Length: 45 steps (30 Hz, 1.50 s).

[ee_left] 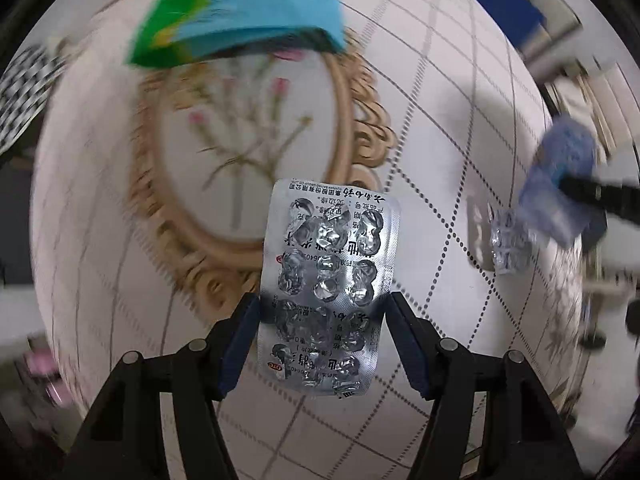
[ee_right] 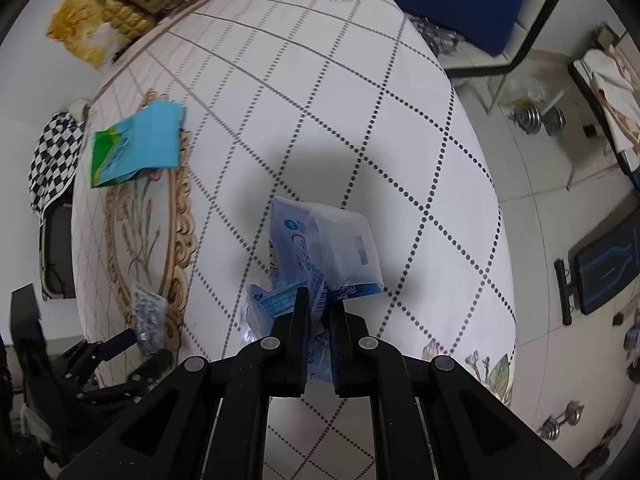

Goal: Collect trash
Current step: 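Grasp the silver blister pack with the left gripper while the right grasps the blue plastic bag, then carry the blister pack and blue bag over the trash bin and release both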

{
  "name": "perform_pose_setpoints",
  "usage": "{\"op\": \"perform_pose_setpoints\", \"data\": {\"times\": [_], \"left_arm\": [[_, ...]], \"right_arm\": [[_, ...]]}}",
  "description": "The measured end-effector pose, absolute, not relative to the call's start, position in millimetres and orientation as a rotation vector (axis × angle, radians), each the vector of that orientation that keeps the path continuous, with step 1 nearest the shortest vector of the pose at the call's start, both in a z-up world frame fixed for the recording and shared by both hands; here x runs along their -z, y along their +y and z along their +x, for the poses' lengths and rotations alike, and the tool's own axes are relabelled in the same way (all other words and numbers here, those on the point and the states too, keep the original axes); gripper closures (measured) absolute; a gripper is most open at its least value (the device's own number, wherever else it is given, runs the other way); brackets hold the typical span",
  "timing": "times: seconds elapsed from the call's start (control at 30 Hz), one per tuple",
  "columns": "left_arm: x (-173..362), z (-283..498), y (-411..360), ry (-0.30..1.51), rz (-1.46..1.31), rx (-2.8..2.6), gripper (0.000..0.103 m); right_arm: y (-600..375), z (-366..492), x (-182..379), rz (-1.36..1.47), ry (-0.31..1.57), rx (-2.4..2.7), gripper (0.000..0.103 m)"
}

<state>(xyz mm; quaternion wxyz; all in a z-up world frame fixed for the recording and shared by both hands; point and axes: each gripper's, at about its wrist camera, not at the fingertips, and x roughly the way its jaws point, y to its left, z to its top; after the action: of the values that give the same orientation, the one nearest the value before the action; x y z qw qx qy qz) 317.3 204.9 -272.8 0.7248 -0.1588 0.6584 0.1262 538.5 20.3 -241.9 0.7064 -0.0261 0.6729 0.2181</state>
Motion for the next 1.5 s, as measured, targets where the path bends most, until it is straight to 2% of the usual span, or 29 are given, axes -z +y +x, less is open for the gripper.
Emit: {"op": "perform_pose_setpoints", "data": {"times": [0.23,0.43,0.67,0.8,0.97,1.07,1.33,1.43,1.5], "left_arm": [[229.6,248.6,194.8,1.323,-0.408,-0.378,0.041],[189.2,181.5,177.7,1.216,-0.414,-0.382,0.041],[187.9,89.7,160.5,1.140,-0.426,-0.316,0.041],[202.4,32.8,149.5,1.171,-0.462,-0.307,0.041],[272.2,-31.7,131.3,1.312,-0.582,-0.302,0.041],[337.9,-58.6,125.6,1.394,-0.674,-0.316,0.041],[566.9,-81.4,134.9,1.524,-0.922,-0.377,0.041],[640.3,-74.5,137.7,1.556,-0.965,-0.346,0.040],[669.8,-69.9,137.5,1.579,-0.939,-0.346,0.040]], "right_arm": [[17.1,460.7,222.6,-0.083,1.464,-0.579,0.095],[8.8,355.8,204.3,-0.100,1.420,-0.683,0.095],[-29.4,220.2,200.3,-0.064,1.398,-0.661,0.095],[-57.5,144.4,219.6,-0.050,1.455,-0.630,0.095],[-86.3,71.3,281.7,-0.065,1.603,-0.584,0.095],[-96.2,45.3,333.1,-0.069,1.676,-0.561,0.095],[-98.3,16.5,533.9,-0.069,1.804,-0.511,0.095],[-92.7,12.4,617.3,-0.073,1.845,-0.510,0.095],[-86.9,11.7,655.0,-0.087,1.859,-0.512,0.095]]}}
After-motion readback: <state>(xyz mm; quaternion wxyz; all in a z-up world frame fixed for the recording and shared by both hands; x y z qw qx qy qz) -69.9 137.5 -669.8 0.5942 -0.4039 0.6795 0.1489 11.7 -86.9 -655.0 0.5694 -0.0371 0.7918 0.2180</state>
